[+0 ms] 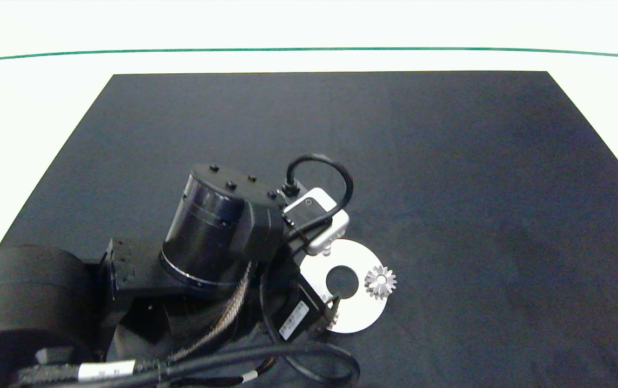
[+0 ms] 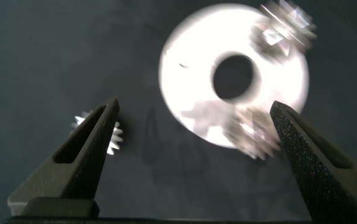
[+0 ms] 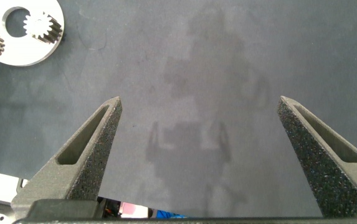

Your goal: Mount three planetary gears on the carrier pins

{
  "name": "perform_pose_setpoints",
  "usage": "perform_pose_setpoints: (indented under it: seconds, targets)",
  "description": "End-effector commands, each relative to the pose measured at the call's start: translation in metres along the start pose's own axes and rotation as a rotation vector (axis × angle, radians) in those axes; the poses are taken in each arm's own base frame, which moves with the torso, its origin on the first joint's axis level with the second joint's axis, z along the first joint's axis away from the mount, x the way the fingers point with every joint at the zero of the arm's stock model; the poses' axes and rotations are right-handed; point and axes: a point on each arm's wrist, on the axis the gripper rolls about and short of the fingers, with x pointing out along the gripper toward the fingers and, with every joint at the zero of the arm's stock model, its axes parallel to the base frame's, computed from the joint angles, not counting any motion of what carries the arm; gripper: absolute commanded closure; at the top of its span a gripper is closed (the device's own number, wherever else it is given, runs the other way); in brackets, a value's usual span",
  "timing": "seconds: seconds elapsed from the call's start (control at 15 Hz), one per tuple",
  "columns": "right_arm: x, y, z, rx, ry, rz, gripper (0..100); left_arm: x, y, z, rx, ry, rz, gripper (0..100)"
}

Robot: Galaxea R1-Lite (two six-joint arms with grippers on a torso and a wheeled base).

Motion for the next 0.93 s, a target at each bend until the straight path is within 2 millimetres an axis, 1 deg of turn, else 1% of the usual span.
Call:
perform_pose_setpoints:
  seconds: [0.07, 0.2, 0.4, 0.67, 0.93]
  targets:
    - [0.0, 0.0, 0.0, -0.004, 0.004, -0.001, 0, 0.013, 0.013, 0.001, -0.014, 0.042, 0.038, 0]
    - [0.0, 0.0, 0.0, -0.003, 0.003, 0.0, 0, 0.025, 0.016, -0.006, -0.024, 0.09, 0.049, 0]
    - [0.0, 0.0, 0.0, -0.002, 0.003, 0.002, 0, 0.043, 0.034, -0.014, -0.049, 0.138, 0.1, 0]
    - [0.0, 0.0, -0.001, -0.004, 0.004, 0.003, 0, 0.044, 0.05, -0.012, -0.062, 0.136, 0.141, 0]
    - [0.0, 0.0, -0.001, -0.003, 0.003, 0.005, 0, 0.041, 0.063, -0.02, -0.07, 0.183, 0.164, 0]
